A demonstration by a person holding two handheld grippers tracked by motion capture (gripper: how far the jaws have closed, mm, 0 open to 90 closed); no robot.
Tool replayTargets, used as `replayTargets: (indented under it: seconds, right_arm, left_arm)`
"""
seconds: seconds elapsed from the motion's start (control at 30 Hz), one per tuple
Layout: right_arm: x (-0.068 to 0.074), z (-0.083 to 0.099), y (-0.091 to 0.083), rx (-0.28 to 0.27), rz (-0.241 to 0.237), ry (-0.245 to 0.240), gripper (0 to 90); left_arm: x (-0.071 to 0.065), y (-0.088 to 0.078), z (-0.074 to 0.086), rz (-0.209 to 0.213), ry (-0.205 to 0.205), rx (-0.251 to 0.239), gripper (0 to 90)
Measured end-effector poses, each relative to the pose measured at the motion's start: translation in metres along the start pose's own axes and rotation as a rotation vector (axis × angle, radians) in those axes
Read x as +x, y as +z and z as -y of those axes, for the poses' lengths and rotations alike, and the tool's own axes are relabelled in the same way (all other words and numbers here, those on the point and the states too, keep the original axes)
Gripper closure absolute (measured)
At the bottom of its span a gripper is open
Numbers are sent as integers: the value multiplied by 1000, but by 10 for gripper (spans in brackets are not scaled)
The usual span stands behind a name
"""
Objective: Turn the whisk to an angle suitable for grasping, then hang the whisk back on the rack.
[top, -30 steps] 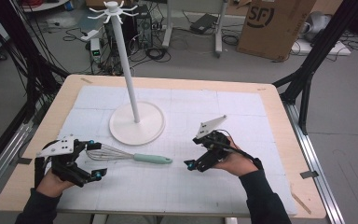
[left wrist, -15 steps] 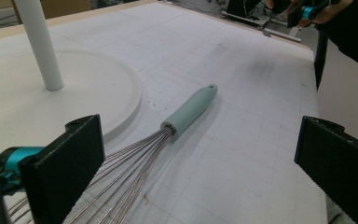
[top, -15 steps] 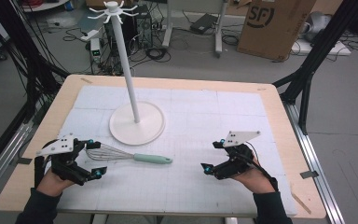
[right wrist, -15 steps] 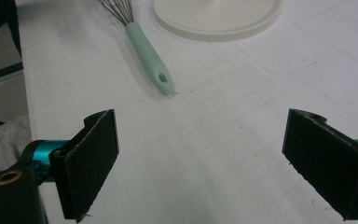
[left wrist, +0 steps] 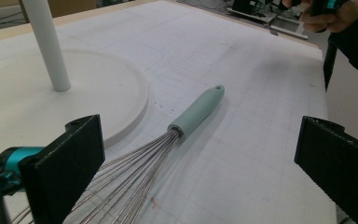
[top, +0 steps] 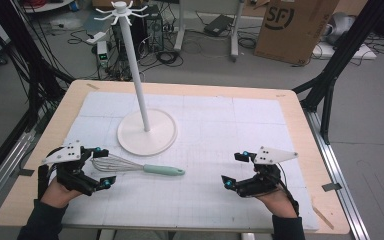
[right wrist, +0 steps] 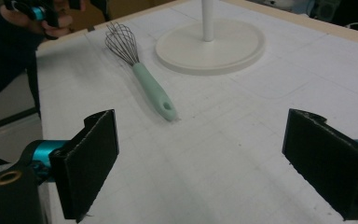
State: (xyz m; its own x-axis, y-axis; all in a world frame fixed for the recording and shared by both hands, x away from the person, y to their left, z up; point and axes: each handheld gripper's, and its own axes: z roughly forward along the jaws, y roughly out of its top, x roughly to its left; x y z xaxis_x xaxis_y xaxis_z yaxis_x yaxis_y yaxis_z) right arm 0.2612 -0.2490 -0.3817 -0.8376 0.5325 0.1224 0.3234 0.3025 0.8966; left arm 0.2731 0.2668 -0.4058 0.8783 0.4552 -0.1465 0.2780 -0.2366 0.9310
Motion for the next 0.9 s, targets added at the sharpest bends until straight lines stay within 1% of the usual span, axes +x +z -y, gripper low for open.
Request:
replayTargets:
  seconds: [0.07,0.1,0.13,0.17,0.2,0.27,0.33,0.47,0.57,0.63,0.77,0.83,0.9]
  right_arm:
    - [1,3,2,4,-3,-8,96]
    - [2,4,3,14,0,-25,96]
    - [3,4,3,17,-1,-29,96]
    - [4,5,3,13,-3,-32,96]
    - [4,6,2,1,-15,-31,96]
    - [3,8,2,-23,-18,-18,97]
    - [1,10,3,-25,-14,-21,97]
    - [2,15,5,-12,2,-36,96]
    - [1,15,5,-8,11,-50,96]
    - [1,15,3,-15,2,-45,96]
    - [1,15,3,-11,-1,-51,97]
    - [2,16,4,-2,-6,-54,97]
    - [4,16,4,3,-9,-55,97]
  left_arm:
    - [0,0,-2,7,10,5,20]
    - [0,0,-2,9,12,5,20]
    - [0,0,-3,10,26,4,21]
    - [-1,-1,-4,13,37,0,20]
    - [-1,-2,-5,9,41,1,20]
    - [-1,-3,-6,3,50,13,20]
    - [-2,-3,-7,-2,41,27,20]
    - [0,-4,-11,13,33,40,20]
    - [2,-2,-13,29,41,61,20]
    - [4,-1,-14,37,46,73,21]
    - [6,0,-17,50,44,92,21]
    - [7,0,-18,48,44,112,21]
    - [7,1,-21,44,59,138,21]
